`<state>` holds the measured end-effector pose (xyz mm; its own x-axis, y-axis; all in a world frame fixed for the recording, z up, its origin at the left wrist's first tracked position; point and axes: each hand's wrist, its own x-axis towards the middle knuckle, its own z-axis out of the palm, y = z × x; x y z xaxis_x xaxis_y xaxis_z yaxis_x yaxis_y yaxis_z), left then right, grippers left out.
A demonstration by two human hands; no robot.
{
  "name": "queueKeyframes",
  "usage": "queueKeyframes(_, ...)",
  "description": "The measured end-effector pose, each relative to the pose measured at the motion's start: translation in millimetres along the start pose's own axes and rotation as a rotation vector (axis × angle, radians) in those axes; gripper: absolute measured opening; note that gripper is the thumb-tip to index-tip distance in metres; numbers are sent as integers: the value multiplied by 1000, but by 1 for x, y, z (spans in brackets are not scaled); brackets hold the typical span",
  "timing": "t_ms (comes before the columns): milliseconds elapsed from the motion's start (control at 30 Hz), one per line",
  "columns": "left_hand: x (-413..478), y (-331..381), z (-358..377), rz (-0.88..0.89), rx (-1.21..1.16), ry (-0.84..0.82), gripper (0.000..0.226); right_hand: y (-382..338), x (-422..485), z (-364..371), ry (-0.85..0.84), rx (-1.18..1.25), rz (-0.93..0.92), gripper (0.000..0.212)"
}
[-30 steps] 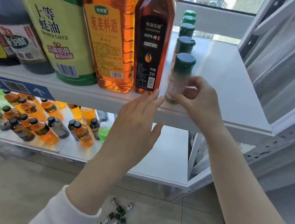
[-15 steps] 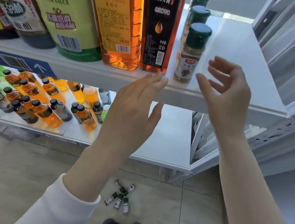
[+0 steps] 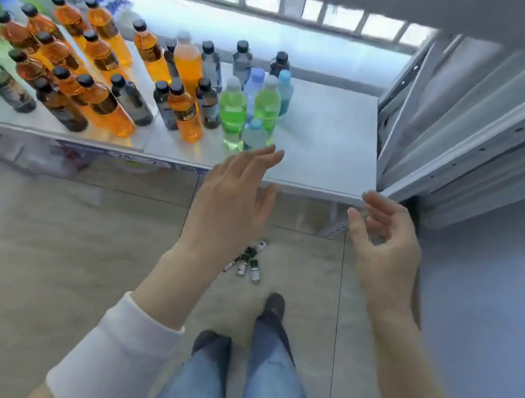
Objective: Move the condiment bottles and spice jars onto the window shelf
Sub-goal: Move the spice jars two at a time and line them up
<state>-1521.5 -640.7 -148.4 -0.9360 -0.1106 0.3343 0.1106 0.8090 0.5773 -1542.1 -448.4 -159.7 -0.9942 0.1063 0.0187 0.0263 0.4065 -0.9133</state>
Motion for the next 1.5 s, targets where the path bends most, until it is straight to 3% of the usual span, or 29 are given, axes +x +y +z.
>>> queueKeyframes(200,-99,-63,23,-214,-75,-121,37,68,-72,50,-152,-11,255,25)
queueKeyframes(333,-136,-84,53,-479,-226,-252,31,115,-84,62,-221,-7,401,22)
queueKeyframes(500,-179,-145,145,-773,-365,-424,25,223,-82,96,-350,-95,503,28)
queueKeyframes(633,-218,-220,246,-889,-368,-504,25,328,-74,138,-413,-179,512,37)
queueKeyframes(833,-265,-334,400,-934,-290,-625,33,507,-57,217,-434,-224,577,47)
queueKeyframes(1067,-305,-430,547,-821,-87,-855,48,680,-43,302,-525,-463,467,49)
queueKeyframes(1267,-319,-463,616,-749,-72,-663,31,750,-30,352,-539,-621,402,59)
queueKeyframes(1500,-315,-471,640,-734,-34,-563,47,774,-20,366,-505,-660,374,58)
